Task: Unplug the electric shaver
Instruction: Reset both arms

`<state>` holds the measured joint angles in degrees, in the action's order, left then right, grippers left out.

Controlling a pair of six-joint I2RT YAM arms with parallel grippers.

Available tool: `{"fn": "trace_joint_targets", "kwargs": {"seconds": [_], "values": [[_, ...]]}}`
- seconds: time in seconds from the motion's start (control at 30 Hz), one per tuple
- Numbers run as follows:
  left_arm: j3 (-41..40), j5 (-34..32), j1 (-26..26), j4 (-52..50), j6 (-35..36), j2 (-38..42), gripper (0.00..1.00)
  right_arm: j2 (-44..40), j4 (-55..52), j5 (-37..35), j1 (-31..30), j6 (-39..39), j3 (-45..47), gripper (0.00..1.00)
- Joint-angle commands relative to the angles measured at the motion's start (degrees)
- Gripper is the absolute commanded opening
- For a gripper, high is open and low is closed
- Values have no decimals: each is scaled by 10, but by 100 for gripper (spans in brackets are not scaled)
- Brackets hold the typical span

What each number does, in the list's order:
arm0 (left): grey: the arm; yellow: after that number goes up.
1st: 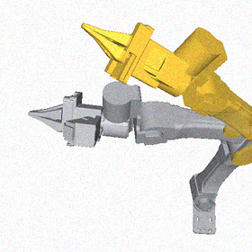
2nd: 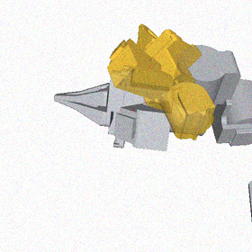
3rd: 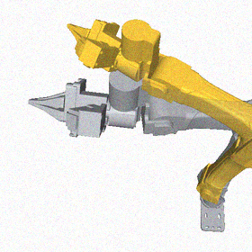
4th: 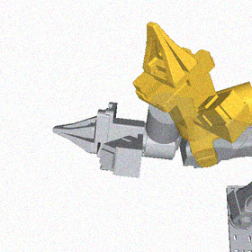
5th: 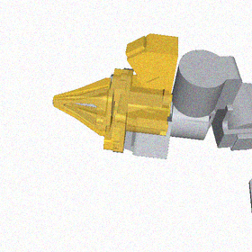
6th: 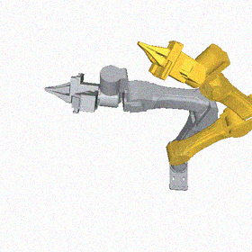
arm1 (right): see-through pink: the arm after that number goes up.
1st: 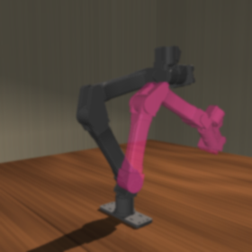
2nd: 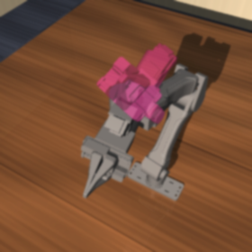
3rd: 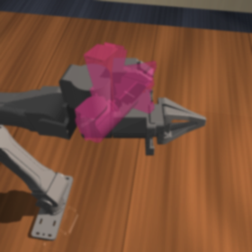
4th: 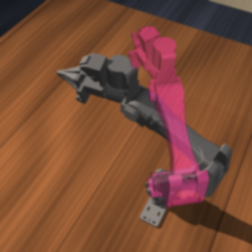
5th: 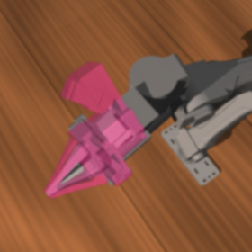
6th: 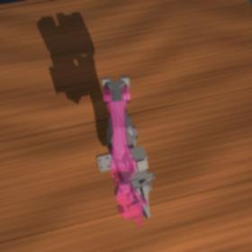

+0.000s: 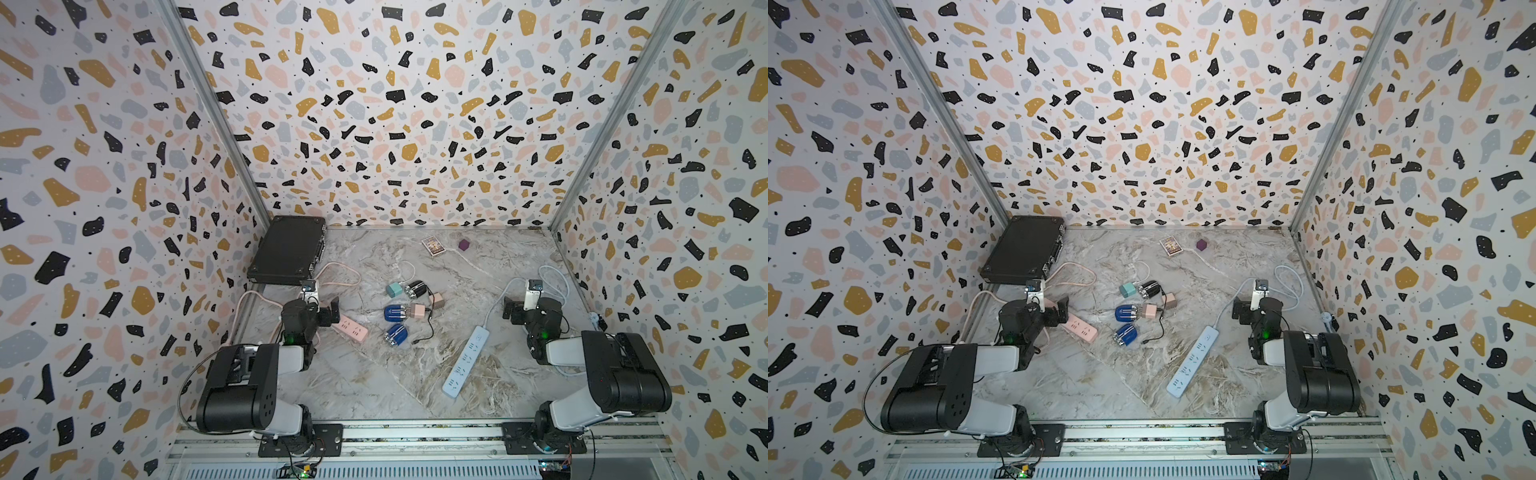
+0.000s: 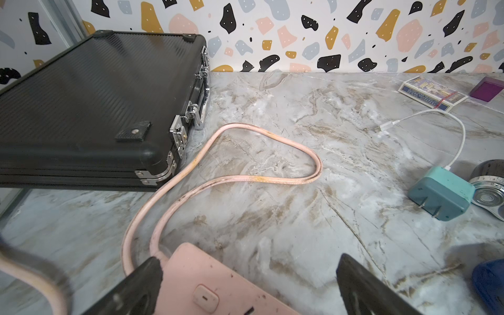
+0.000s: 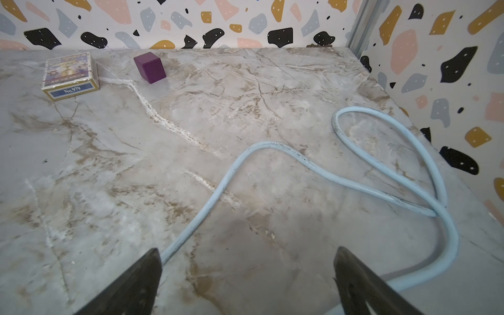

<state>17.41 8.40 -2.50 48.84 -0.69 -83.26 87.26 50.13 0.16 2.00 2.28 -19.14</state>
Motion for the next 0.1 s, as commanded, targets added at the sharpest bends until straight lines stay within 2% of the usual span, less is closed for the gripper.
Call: {"fn": "trace_joint_targets", "kwargs": {"seconds": [0.0, 0.07], "values": [[12, -29, 3, 10, -4, 5, 99, -4, 1, -3, 0, -1, -12, 100], [7, -28, 4, 10, -4, 10, 100, -4, 1, -3, -1, 0, -12, 100]]}}
